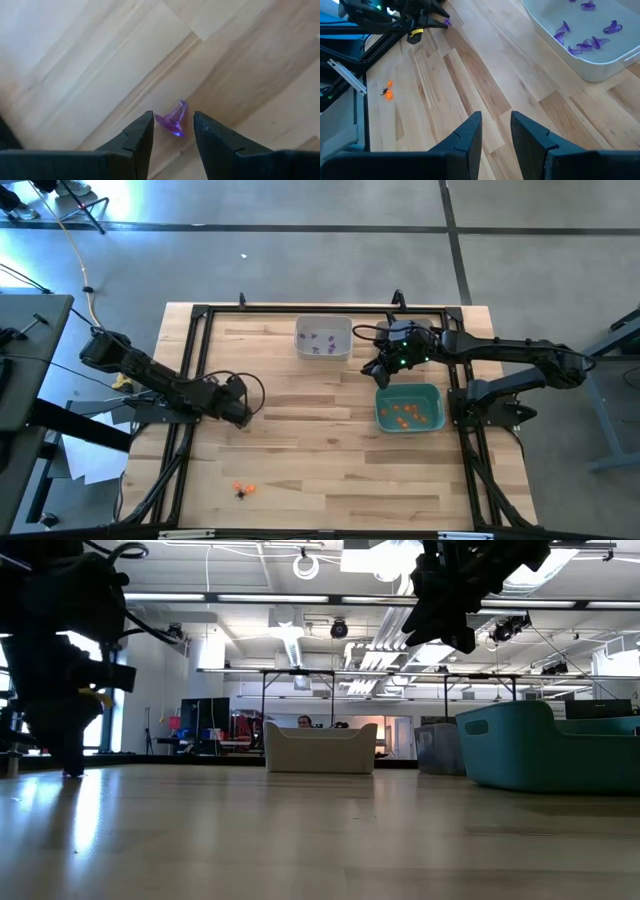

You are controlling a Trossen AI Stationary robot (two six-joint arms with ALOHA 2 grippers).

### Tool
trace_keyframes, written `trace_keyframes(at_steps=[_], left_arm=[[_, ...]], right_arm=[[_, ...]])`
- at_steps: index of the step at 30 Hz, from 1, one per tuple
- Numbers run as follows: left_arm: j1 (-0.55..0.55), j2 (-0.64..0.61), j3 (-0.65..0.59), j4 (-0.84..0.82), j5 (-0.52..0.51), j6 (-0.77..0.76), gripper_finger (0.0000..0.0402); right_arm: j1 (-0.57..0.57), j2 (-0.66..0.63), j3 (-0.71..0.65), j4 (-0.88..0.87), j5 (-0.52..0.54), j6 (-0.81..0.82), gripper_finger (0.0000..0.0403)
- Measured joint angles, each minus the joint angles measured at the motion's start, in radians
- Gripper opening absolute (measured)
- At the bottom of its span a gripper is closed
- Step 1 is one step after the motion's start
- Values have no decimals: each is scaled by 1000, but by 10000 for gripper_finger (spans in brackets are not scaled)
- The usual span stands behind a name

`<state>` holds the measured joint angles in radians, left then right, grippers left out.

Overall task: Sort Halloween decoration
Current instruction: Put the purple witch hat toy into the white bin, then put the orange spider toy into the green bin

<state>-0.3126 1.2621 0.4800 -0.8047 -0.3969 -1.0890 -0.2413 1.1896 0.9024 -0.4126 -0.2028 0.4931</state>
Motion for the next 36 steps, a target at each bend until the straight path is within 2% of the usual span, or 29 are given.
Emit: trace_keyframes(at_steps=[4,11,18,26,31,36], left_arm=[[-1,-6,-57,69,-6,-37,131],[-2,-6,-79,95,-20,-63,121],[-2,-7,-79,88,-22,-68,29],[1,3,-48,43,-4,-88,26],[1,12,0,-16,39,-64,1],[1,5,23,-12,34,-47,4]], right_arm=[[0,0,0,0,0,0,99],[0,0,0,0,27,-4,99],[0,0,0,-1,35,-4,99],[0,0,0,0,35,-7,99],[0,0,0,0,36,-23,99],[0,0,0,0,37,-30,99]])
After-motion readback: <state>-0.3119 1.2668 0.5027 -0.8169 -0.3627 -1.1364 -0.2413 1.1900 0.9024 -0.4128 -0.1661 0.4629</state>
